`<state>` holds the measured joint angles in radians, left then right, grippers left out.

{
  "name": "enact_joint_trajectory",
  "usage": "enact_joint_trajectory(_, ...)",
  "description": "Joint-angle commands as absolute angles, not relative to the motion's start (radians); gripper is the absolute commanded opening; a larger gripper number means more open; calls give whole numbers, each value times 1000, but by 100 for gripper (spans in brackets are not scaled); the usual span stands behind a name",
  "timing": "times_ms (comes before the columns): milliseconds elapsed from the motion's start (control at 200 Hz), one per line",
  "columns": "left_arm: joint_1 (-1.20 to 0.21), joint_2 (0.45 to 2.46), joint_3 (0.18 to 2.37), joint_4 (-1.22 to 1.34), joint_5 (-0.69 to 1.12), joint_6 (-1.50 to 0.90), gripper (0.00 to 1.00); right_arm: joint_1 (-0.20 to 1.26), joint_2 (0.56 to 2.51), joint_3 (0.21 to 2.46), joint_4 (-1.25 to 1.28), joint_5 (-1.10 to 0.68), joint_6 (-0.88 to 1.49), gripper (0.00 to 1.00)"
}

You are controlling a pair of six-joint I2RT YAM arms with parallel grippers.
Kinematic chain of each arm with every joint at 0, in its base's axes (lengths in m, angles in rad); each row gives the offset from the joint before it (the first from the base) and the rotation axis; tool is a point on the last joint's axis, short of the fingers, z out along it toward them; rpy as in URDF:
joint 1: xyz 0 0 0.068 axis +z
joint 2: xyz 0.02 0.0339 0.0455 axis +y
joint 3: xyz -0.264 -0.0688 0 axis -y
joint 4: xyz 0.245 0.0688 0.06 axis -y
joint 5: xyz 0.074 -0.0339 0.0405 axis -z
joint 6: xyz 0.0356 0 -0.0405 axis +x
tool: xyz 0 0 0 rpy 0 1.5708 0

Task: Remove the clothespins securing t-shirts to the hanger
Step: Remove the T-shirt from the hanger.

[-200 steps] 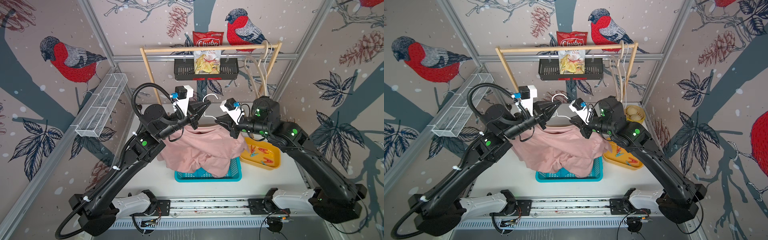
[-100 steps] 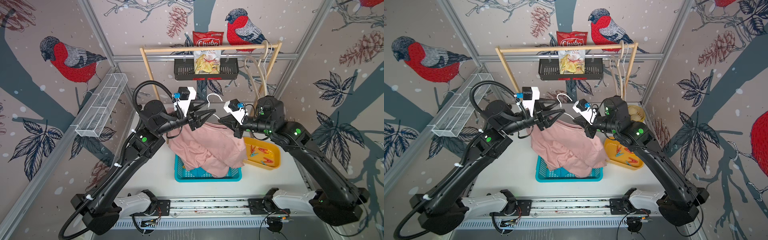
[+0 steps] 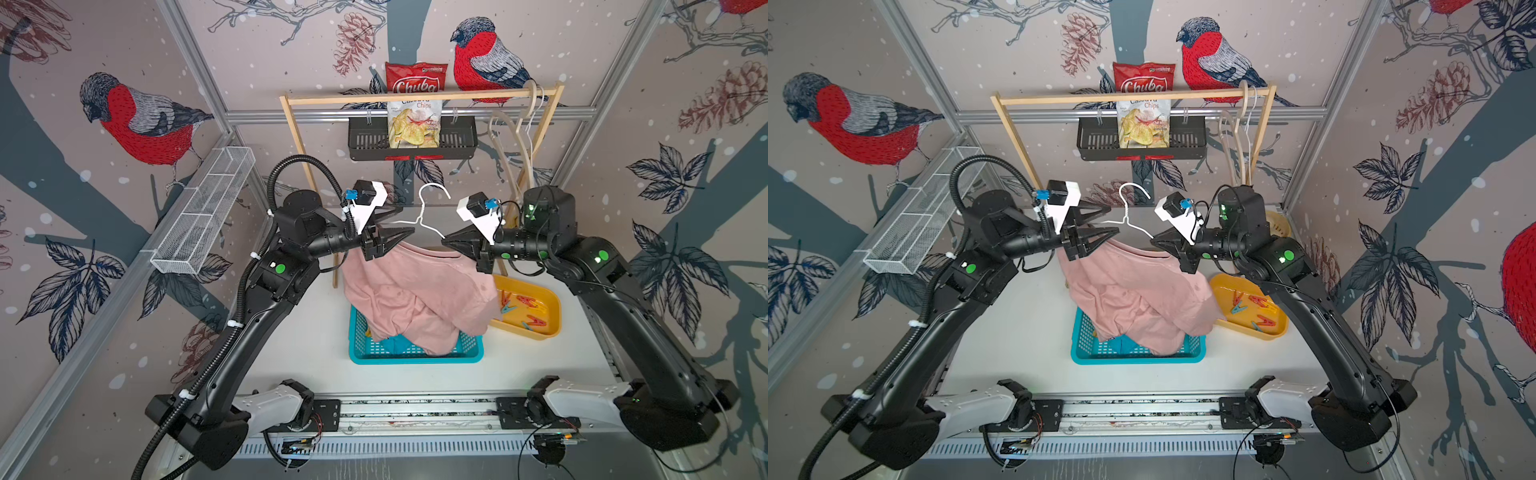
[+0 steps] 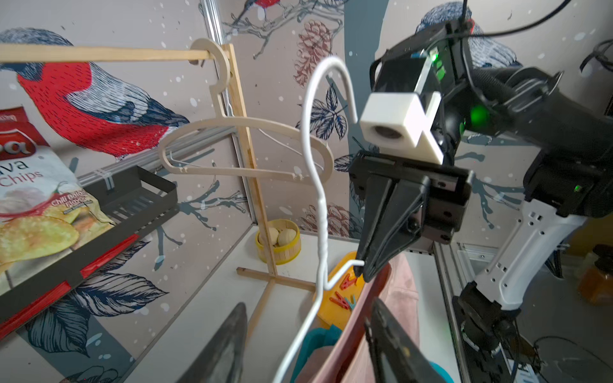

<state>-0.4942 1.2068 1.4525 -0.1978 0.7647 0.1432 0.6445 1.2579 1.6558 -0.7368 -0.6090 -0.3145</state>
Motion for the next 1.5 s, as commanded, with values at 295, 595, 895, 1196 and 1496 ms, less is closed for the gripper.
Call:
enact_joint_trajectory(295,-516,1293,1521,-395,874,279,0,690,1336,1713,-790,-539,-322,0)
enact_joint_trajectory(595,-438,1252,1528,-390,941,230,0,686,1222,1609,-553,-247,-217,75)
enact_joint_trajectory(895,-291,1163,1533,-446,894,185,0,616,1065,1431,-457,-71,-122,90)
enact_joint_trajectory(1196,-244,1131,1556,-414,941,116,0,623,1021,1262,-443,-198,-100,100)
enact_joint_trajectory(1496,-243,1094,1537,-388,946,95,0,653,1110,1243,-411,-234,-139,86)
